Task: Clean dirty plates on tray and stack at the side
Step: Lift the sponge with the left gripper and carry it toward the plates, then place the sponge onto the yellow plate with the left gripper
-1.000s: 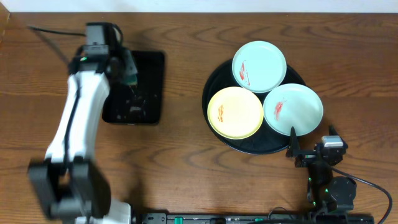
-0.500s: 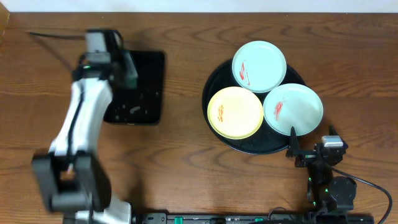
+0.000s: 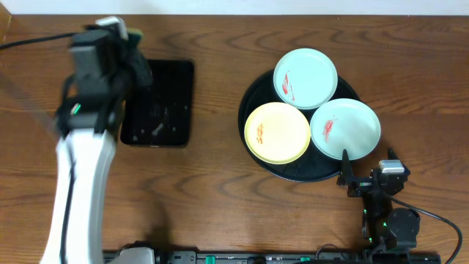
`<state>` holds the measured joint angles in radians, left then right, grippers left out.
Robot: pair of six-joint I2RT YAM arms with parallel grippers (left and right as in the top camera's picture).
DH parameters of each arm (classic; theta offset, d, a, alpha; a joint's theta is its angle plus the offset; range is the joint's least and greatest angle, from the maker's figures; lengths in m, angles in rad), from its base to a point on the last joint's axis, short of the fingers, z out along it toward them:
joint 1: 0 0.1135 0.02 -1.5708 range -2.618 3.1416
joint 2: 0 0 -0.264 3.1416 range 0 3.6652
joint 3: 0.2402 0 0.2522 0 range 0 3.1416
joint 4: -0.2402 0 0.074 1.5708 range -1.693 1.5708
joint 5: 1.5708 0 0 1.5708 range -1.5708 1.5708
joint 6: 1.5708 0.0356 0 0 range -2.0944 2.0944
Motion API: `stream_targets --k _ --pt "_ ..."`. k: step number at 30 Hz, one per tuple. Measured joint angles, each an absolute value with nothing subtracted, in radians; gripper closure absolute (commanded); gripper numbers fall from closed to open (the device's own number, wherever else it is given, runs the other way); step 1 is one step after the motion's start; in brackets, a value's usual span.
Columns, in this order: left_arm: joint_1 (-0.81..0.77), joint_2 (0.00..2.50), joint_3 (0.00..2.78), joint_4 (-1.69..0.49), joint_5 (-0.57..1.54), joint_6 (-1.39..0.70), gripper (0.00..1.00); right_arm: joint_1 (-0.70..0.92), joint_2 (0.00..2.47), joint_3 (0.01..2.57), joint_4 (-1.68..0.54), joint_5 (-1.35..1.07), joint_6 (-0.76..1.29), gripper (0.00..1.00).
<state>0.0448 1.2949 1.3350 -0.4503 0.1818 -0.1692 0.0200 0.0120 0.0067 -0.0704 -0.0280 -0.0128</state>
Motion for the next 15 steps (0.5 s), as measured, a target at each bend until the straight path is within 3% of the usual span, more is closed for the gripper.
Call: stream_targets --k 3,7,15 --pt "0.041 1.193 1.343 -0.484 0.269 -0.208 0.83 0.020 0.012 0.007 -0.070 -0.028 -0.013 0.01" --pt "-0.017 1.177 1.343 -0.543 0.388 -0.262 0.90 0.020 0.012 0.007 -0.070 -0.028 -0.013 0.01" --pt "-0.326 1.383 1.301 -0.579 0.496 -0.340 0.92 0.020 0.012 0.007 -0.070 -0.028 -0.013 0.01"
